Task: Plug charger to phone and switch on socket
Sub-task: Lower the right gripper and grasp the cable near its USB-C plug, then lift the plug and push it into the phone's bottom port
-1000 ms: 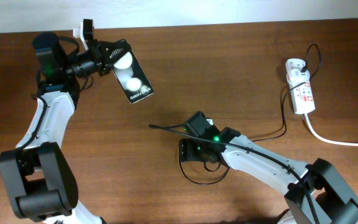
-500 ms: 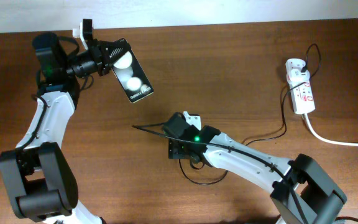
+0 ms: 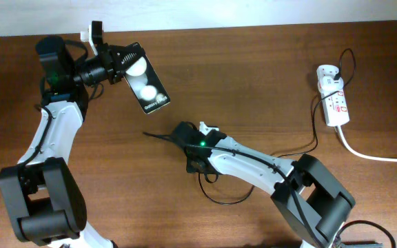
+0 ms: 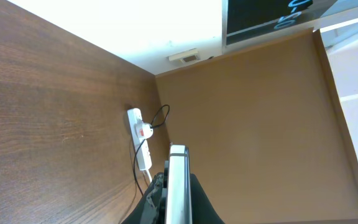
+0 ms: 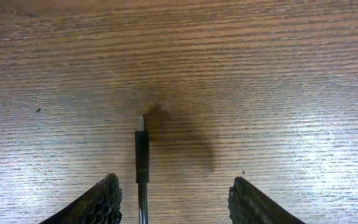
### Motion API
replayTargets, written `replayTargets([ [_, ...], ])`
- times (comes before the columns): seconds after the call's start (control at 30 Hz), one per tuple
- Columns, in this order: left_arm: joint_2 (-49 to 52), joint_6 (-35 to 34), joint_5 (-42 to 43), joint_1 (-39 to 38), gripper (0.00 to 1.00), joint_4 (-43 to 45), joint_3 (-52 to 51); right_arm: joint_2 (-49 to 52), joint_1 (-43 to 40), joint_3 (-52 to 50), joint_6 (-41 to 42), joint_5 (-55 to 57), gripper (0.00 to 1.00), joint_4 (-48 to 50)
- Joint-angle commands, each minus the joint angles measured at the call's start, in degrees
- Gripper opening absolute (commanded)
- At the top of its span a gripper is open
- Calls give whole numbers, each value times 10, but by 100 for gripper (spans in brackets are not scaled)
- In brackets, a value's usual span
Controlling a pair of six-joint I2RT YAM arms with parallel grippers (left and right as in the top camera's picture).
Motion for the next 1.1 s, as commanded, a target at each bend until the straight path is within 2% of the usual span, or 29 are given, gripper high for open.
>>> replayTargets([
  [0.0,-13,5,1,4,0,2,7,18,2,10,1,16,57,4],
  [0.07,-13,5,1,4,0,2,7,24,2,10,1,20,52,7],
  [0.37,-13,5,1,4,0,2,7,38,3,10,-40,2,46,42],
  [0.47,-13,5,1,4,0,2,7,38,3,10,-40,2,33,38],
  [0.63,-13,5,3,4,0,2,7,37,3,10,-40,-3,22,34],
  [0.7,-13,5,3,4,0,2,7,37,2,10,-40,-14,6,32],
  [0.87,-13,5,3,4,0,2,7,35,1,24,-40,-47,4,6],
  [0.93,-13,5,3,4,0,2,7,26,-25,66,-60,-89,4,-47],
  [1.0,-13,-15,2,17,0,2,7,10,-90,79,-73,-173,4,-65],
  [1.07,-13,-21,9,36,0,2,7,10,-179,79,-124,-308,4,-58],
])
